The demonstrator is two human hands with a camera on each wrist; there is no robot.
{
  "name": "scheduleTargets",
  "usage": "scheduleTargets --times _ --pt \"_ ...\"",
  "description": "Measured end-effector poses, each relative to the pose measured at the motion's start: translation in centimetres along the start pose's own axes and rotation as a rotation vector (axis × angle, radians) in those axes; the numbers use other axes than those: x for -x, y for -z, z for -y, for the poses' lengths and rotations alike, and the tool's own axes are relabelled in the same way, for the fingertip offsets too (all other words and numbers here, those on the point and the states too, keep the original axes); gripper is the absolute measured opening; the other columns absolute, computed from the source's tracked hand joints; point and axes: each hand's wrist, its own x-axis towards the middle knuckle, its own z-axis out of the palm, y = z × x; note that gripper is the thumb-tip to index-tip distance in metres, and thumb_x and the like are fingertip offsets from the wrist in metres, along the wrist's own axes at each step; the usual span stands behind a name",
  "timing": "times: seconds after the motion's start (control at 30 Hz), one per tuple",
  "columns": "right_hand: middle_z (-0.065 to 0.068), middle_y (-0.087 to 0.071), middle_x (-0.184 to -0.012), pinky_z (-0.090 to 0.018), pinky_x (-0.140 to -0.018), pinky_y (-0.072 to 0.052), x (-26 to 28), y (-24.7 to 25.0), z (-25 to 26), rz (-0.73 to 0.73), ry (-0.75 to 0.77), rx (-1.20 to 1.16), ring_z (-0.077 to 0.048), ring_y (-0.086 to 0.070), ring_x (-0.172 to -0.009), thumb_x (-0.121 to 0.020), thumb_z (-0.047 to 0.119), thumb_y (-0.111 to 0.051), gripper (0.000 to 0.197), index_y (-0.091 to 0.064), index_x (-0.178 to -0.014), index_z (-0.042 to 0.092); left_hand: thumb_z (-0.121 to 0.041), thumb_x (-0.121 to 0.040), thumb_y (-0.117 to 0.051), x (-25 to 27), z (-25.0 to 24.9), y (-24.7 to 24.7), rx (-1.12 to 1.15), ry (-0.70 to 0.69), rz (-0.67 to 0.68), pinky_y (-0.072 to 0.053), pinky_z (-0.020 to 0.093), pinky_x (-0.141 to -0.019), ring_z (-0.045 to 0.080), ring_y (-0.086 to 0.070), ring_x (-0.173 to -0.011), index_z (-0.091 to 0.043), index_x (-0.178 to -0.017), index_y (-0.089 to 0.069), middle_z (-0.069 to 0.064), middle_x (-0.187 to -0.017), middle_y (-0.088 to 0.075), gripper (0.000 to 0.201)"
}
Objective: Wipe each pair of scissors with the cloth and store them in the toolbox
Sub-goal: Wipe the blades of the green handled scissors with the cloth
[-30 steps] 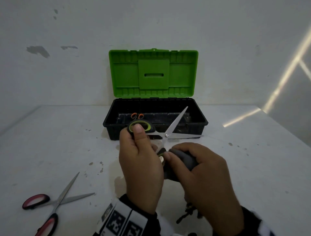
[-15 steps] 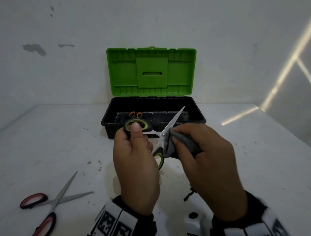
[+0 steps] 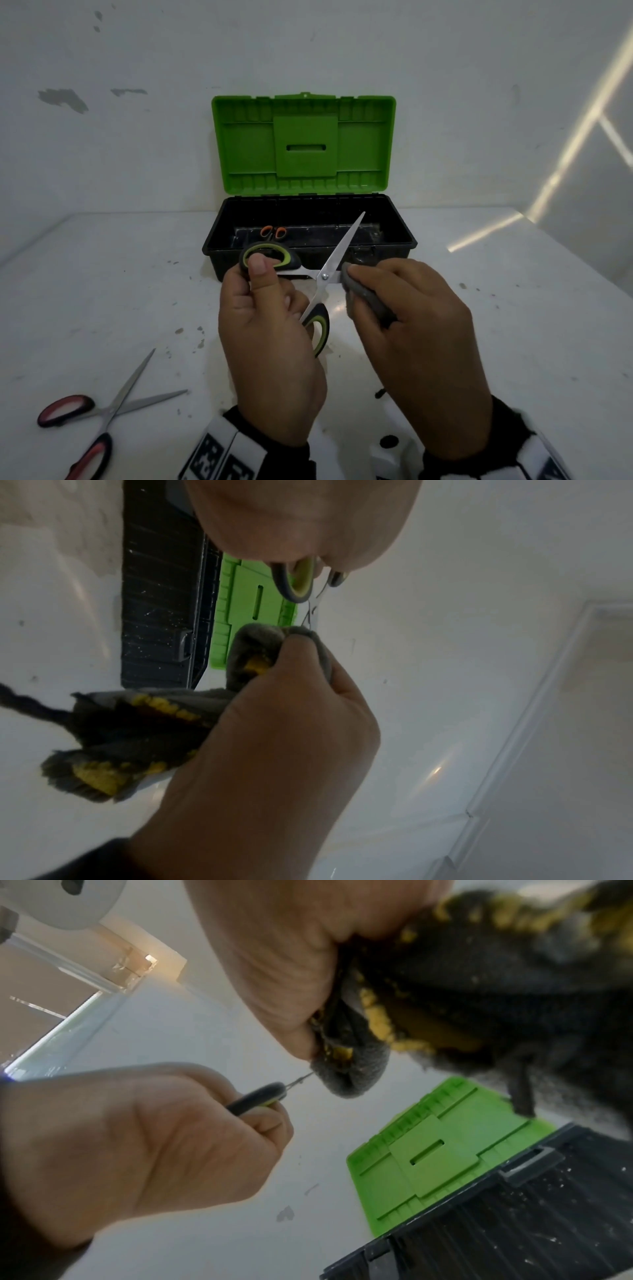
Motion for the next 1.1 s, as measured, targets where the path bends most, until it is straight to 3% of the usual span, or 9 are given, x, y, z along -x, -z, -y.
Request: scheduleTargets --times 0.17,0.3,0.43,0.67,0.8,0.97,1.1 --pt "-0.003 -0.071 -0.093 -0.028 -0.076 -0.055 -0.1 -0.6 0.9 -0.008 -0.026 -0.063 -0.014 -0.064 -0.083 -0.084 0.015 -0.066 0.022 -0.073 -0.104 0.009 -0.041 -0.100 -0.044 0.2 0.4 -0.3 0.031 0.009 -0.022 -0.022 0.030 -0.049 0.010 -0.031 -0.052 -0.010 -0.093 -0.056 -0.003 -0.058 -0.034 0.034" --pt "-0.002 -0.072 -0.092 -0.027 -0.079 -0.054 -0.4 -0.7 1.0 0.013 -0.013 -0.081 -0.014 -0.065 -0.083 -0.085 0.015 -0.067 0.019 -0.074 -0.102 0.010 -0.039 -0.101 -0.044 -0.1 0.1 0.1 0.052 0.003 -0.016 -0.023 0.030 -0.051 0.011 -0.031 -0.054 -0.014 -0.091 -0.059 -0.002 -0.059 -0.035 0.031" --pt "0.003 -0.071 -0.083 -0.020 -0.074 -0.052 -0.4 -0.5 -0.2 -0.039 -0.070 -0.055 -0.006 -0.061 -0.074 -0.085 0.011 -0.070 0.011 -0.074 -0.096 0.013 -0.040 -0.101 -0.044 -0.2 0.2 0.3 0.030 -0.008 -0.022 -0.022 0.030 -0.051 0.010 -0.032 -0.053 -0.014 -0.092 -0.058 -0.004 -0.058 -0.036 0.031" --pt "0.000 -0.072 -0.089 -0.022 -0.078 -0.054 -0.6 -1.0 0.7 -0.021 -0.038 -0.086 -0.011 -0.065 -0.080 -0.085 0.015 -0.068 0.016 -0.074 -0.099 0.011 -0.041 -0.101 -0.045 -0.4 0.3 0.2 0.057 0.004 -0.020 -0.020 0.032 -0.052 0.011 -0.029 -0.054 -0.019 -0.088 -0.059 -0.003 -0.060 -0.034 0.030" --pt "0.003 -0.070 -0.083 -0.021 -0.072 -0.054 -0.2 -0.8 -0.5 -0.068 -0.100 -0.075 -0.006 -0.061 -0.074 -0.088 0.012 -0.066 0.010 -0.073 -0.095 0.014 -0.042 -0.100 -0.045 -0.3 0.3 0.3 0.049 -0.003 -0.024 -0.020 0.031 -0.051 0.011 -0.029 -0.054 -0.018 -0.087 -0.057 -0.004 -0.059 -0.033 0.030" --pt "0.000 -0.072 -0.091 -0.017 -0.081 -0.051 -0.1 -1.0 0.6 -0.074 -0.082 -0.100 -0.008 -0.064 -0.082 -0.089 0.021 -0.060 0.021 -0.073 -0.101 0.011 -0.041 -0.101 -0.045 -0.2 0.1 0.3 0.053 -0.007 -0.028 -0.019 0.027 -0.050 0.010 -0.028 -0.053 -0.020 -0.086 -0.059 -0.004 -0.059 -0.032 0.030" --pt "0.005 -0.069 -0.082 -0.018 -0.076 -0.051 -0.2 -0.2 -1.4 -0.068 -0.153 -0.068 -0.006 -0.061 -0.075 -0.089 0.014 -0.063 0.011 -0.073 -0.094 0.015 -0.042 -0.100 -0.045 -0.4 -0.1 0.5 0.053 -0.014 -0.025 -0.018 0.026 -0.049 0.010 -0.029 -0.051 -0.019 -0.086 -0.056 -0.005 -0.058 -0.033 0.029"
